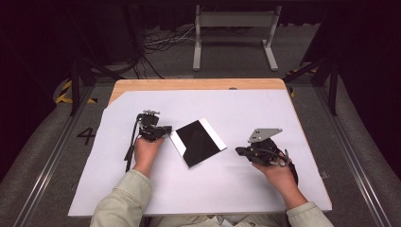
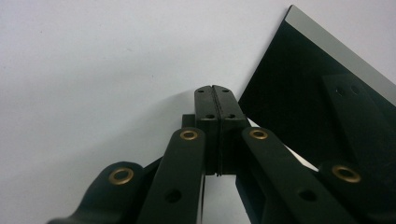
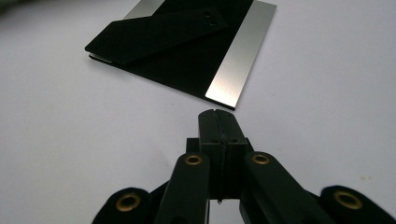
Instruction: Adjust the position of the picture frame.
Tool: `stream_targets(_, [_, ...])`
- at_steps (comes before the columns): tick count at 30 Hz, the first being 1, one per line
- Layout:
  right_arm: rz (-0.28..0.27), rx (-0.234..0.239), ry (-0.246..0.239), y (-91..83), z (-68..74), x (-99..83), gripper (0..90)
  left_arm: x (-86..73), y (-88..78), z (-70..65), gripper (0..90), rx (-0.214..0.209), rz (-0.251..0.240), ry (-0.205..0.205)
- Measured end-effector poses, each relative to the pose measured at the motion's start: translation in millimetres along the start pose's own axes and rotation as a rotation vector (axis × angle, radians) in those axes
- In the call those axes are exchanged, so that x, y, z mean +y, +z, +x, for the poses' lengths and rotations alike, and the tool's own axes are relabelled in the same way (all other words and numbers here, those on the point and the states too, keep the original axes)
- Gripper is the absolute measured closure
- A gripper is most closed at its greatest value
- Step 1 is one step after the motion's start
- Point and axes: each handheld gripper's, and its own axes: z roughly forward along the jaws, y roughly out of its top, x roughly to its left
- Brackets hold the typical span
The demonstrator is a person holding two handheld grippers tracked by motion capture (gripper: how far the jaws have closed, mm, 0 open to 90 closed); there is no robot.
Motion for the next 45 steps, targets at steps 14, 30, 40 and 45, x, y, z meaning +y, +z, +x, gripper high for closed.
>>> stream_targets(14, [-0.027, 0.001, 0.012, -10.6, -5.0, 2.4, 90.0, -12.7, -11.9, -15.2, 90.0, -0.098, 0.116, 0.063])
stream_targets(30, [-0.067, -0.002, 0.038, -20.4, -14.3, 5.9, 90.0, -37.4, -13.9, -79.0, 90.0, -0.192, 0.257, 0.304])
stream_targets(40, [-0.072, 0.0, 0.042, -21.1, -16.1, 6.9, 90.0, -43.3, -9.6, -103.7, 90.0, -0.239, 0.298, 0.395])
stream_targets(45, [-0.078, -0.005, 0.054, -24.0, -19.7, 5.3, 90.0, -47.5, -5.1, -121.0, 90.0, -0.288, 0.306, 0.461])
